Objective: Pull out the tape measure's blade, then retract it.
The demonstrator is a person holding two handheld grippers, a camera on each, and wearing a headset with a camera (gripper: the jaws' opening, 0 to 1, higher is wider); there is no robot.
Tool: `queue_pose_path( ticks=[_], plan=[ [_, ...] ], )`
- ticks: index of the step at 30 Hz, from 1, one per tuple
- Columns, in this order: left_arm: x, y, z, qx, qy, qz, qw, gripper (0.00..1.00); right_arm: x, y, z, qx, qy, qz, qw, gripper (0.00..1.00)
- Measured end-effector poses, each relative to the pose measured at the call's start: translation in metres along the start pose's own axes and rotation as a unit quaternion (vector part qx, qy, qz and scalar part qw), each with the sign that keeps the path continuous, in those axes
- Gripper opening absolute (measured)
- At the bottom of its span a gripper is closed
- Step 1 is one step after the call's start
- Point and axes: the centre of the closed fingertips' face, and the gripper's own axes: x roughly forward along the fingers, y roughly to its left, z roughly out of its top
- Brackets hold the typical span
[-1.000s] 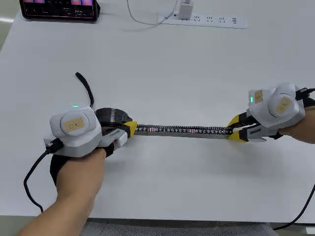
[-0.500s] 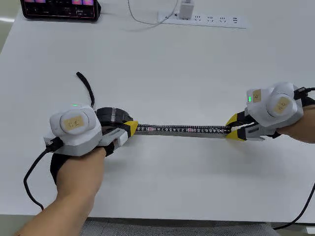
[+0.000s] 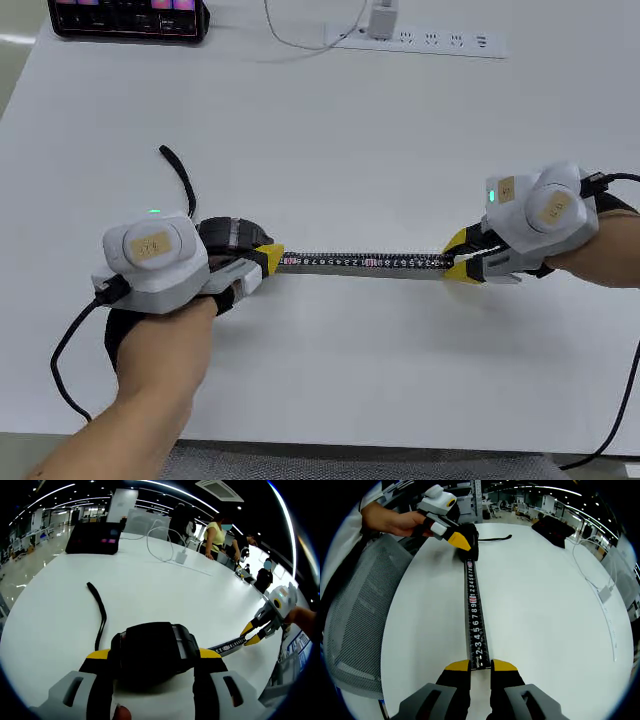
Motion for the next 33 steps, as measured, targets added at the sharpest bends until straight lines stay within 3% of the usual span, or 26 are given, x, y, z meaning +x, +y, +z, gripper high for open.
queue_pose_path(
  ticks=[33],
  plan=[
    [0.000, 0.001, 0.000, -0.006, -0.001, -0.004, 1.0000, 0.61, 0.020, 0.002, 0.045, -0.004, -0.032, 0.016, 0.9994, 0.10]
  ],
)
